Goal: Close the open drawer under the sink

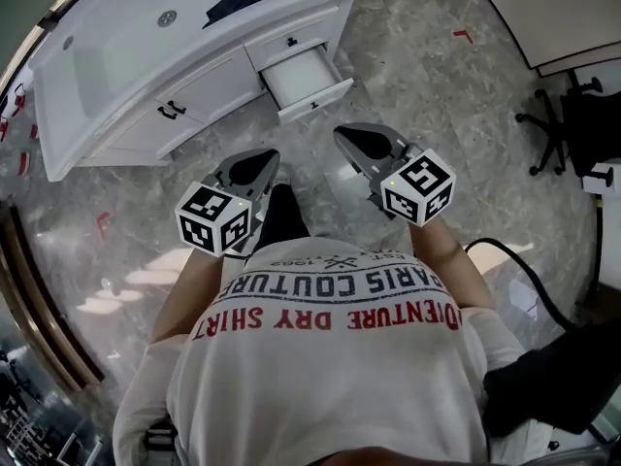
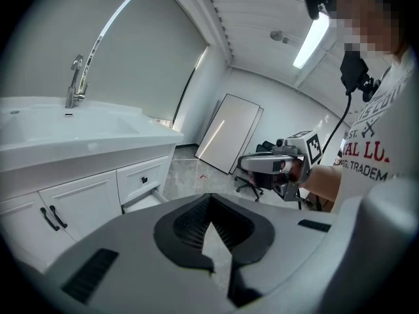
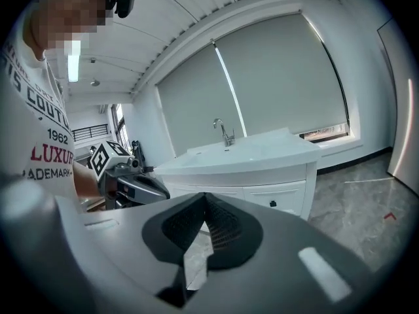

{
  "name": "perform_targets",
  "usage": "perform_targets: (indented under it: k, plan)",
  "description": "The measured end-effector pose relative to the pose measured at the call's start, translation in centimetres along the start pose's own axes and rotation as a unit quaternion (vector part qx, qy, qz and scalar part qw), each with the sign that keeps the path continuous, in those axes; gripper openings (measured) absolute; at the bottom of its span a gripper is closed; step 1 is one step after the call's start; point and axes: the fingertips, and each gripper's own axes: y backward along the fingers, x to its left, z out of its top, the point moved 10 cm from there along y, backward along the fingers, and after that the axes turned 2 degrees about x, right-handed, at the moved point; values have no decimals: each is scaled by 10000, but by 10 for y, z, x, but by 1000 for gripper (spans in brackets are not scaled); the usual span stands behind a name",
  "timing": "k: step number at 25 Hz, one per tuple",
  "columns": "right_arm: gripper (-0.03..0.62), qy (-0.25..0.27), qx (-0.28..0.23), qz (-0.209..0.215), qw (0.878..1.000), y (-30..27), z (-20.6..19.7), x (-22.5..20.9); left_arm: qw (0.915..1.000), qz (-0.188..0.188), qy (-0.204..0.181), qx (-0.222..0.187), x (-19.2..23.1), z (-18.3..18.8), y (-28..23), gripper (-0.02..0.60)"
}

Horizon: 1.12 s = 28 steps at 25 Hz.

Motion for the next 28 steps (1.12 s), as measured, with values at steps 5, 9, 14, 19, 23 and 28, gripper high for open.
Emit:
perform_targets:
  k: [5, 9, 14, 19, 23, 28]
  plan:
    - [2, -217, -16, -10, 9998, -50, 1, -38, 9997, -4, 168, 200, 50, 11, -29, 3]
    - [2, -358, 10, -70, 9993, -77, -13, -64, 9992, 68, 262, 310, 80, 7, -44, 3]
    - [2, -410, 196, -227, 9987, -108, -52, -96, 9974, 168, 482, 503, 119, -15, -72, 3]
    - [2, -432, 392, -243, 9980, -140, -101, -122, 9957, 242, 653, 619, 150, -39, -112, 2]
    - [2, -599, 477, -312, 9966, -157, -145, -142, 9940, 335, 673, 799, 167, -66, -142, 2]
    - [2, -676, 600, -497, 9947, -176, -196, -165, 9923, 446, 728, 894, 185, -96, -171, 2]
